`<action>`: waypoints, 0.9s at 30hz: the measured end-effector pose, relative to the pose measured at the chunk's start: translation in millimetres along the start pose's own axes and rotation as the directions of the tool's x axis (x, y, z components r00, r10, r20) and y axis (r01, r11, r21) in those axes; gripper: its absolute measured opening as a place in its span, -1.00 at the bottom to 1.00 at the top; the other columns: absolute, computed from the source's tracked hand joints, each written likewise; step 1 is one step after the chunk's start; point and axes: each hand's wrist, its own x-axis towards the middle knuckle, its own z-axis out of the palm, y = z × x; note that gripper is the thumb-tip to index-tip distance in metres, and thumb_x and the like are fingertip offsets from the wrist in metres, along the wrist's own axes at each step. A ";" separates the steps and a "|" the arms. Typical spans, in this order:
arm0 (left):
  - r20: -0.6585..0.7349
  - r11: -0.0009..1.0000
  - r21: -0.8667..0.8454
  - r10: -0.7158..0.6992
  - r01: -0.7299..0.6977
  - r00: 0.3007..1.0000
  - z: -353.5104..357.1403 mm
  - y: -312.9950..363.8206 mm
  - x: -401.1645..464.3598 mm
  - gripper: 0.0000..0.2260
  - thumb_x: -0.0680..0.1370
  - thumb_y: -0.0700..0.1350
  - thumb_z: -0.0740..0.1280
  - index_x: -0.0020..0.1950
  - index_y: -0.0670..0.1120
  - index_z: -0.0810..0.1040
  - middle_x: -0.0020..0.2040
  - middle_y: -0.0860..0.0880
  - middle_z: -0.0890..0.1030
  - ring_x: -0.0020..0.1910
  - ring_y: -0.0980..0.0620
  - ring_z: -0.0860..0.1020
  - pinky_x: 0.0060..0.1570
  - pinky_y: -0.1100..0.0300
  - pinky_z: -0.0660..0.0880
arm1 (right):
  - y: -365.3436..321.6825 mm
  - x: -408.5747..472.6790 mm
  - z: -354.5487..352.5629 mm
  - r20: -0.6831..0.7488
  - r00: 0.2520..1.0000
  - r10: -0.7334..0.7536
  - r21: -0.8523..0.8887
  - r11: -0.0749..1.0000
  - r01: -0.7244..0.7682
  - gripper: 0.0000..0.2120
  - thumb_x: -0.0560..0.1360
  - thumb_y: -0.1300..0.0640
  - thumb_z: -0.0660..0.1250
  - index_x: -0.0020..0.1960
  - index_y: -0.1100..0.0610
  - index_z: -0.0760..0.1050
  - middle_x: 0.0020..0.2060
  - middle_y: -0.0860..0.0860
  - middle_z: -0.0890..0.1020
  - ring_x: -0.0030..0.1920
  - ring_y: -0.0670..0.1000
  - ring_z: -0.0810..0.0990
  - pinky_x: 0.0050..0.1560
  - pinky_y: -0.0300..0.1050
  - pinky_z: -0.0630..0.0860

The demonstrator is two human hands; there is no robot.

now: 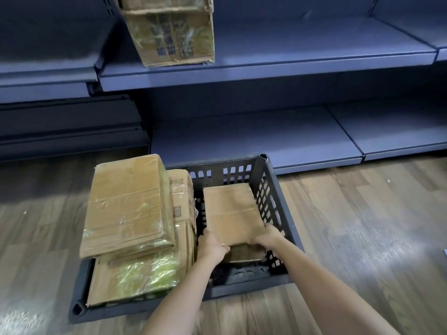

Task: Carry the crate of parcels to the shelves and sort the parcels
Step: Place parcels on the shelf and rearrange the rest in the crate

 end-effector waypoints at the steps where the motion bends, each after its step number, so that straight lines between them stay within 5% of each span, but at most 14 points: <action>1: -0.027 0.999 -0.010 0.032 -0.033 0.999 -5.2 4.9 -7.8 -0.40 0.42 -0.12 0.48 0.36 -0.20 0.30 0.27 -0.18 0.44 0.22 -0.15 0.49 0.21 0.09 0.47 | -3.7 -9.2 -5.8 -0.015 1.000 -0.020 0.047 0.999 0.021 -0.41 0.36 0.24 0.51 0.31 0.31 0.39 0.18 0.17 0.57 0.03 0.04 0.51 0.03 -0.13 0.48; 6: -0.201 0.979 -0.131 0.130 -0.158 0.971 -48.7 37.8 -43.6 -0.44 0.47 -0.07 0.42 0.42 -0.16 0.32 0.35 -0.14 0.42 0.32 -0.14 0.43 0.29 0.05 0.38 | -34.3 -55.9 -41.4 -0.116 0.981 -0.153 0.248 0.952 0.178 -0.41 0.42 0.25 0.45 0.39 0.25 0.33 0.27 0.15 0.52 0.12 0.10 0.56 0.12 -0.08 0.49; 9: -0.220 0.937 -0.181 0.256 -0.298 0.941 -75.9 53.1 -68.4 -0.48 0.53 -0.13 0.36 0.45 -0.18 0.30 0.20 -0.06 0.47 0.16 -0.05 0.47 0.15 0.15 0.39 | -45.9 -66.5 -58.1 -0.206 0.961 -0.185 0.480 0.836 0.264 -0.44 0.45 0.28 0.40 0.42 0.16 0.32 0.28 0.11 0.53 0.18 0.12 0.57 0.23 0.07 0.52; 13: -0.054 0.871 -0.316 0.380 -0.377 0.923 -92.9 54.1 -90.2 -0.12 0.47 -0.11 0.45 0.58 0.03 -0.10 0.53 -0.03 0.21 0.49 -0.07 0.25 0.40 0.07 0.24 | -49.1 -74.2 -66.3 -0.294 0.928 -0.230 0.434 0.833 0.344 -0.57 0.51 0.23 0.32 0.37 0.16 0.42 0.21 0.11 0.59 0.20 0.12 0.57 0.26 0.11 0.50; 17: -0.067 0.900 -0.176 0.393 -0.399 0.917 -89.8 41.8 -89.1 0.04 0.45 -0.08 0.47 0.53 0.06 -0.35 0.55 0.00 0.19 0.48 -0.07 0.28 0.38 0.06 0.28 | -47.8 -77.3 -62.0 -0.372 0.901 -0.222 0.444 0.810 0.383 -0.54 0.46 0.12 0.42 0.28 0.29 0.43 0.07 0.14 0.59 -0.01 0.05 0.59 0.04 -0.10 0.53; 20: -0.218 0.892 -0.228 0.344 -0.391 0.913 -90.4 39.8 -81.6 -0.22 0.50 -0.13 0.41 0.56 -0.11 -0.02 0.48 -0.08 0.34 0.41 -0.08 0.38 0.31 0.09 0.34 | -48.5 -84.1 -65.1 -0.333 0.882 -0.333 0.361 0.819 0.445 -0.59 0.42 0.06 0.47 0.19 0.20 0.49 0.04 0.03 0.61 0.06 0.00 0.57 0.10 -0.14 0.47; 23: -0.290 0.878 -0.281 0.307 -0.388 0.906 -90.8 42.1 -77.9 -0.55 0.54 -0.10 0.35 0.39 -0.19 0.35 0.27 -0.08 0.53 0.22 -0.04 0.49 0.08 0.19 0.36 | -44.2 -83.0 -67.3 -0.227 0.863 -0.452 0.304 0.809 0.503 -0.62 0.42 0.15 0.47 0.22 0.03 0.52 0.02 -0.08 0.66 0.13 0.00 0.60 0.22 -0.08 0.51; 27: -0.317 0.861 -0.304 0.313 -0.408 0.895 -83.6 47.2 -72.6 -0.63 0.60 0.05 0.21 0.28 -0.19 0.44 0.11 0.00 0.54 0.22 -0.07 0.51 0.05 0.19 0.34 | -34.7 -73.9 -58.8 -0.211 0.844 -0.493 0.301 0.788 0.536 -0.37 0.51 0.16 0.36 0.49 -0.12 0.21 0.29 -0.07 0.54 0.28 -0.02 0.51 0.32 0.01 0.45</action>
